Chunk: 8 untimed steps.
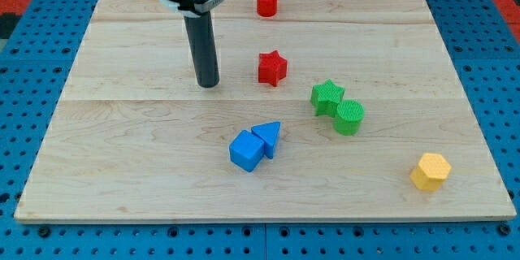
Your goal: Push blue cube below green circle
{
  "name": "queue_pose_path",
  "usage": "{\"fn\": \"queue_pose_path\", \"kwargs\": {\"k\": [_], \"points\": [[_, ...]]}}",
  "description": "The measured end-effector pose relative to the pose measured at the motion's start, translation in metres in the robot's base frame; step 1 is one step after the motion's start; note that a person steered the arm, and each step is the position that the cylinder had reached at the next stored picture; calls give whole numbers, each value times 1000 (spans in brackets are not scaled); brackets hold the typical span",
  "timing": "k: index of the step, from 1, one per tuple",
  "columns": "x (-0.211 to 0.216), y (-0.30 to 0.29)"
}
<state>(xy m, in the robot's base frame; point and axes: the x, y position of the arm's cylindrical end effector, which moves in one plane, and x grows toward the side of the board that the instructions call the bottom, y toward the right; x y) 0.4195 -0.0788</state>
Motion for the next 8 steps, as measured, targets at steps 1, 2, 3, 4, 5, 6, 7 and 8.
{"fn": "queue_pose_path", "kwargs": {"k": [1, 2, 3, 4, 5, 6, 7, 8], "points": [[44, -4], [89, -4], [111, 11], [120, 23], [129, 42], [129, 72], [129, 91], [129, 109]]}}
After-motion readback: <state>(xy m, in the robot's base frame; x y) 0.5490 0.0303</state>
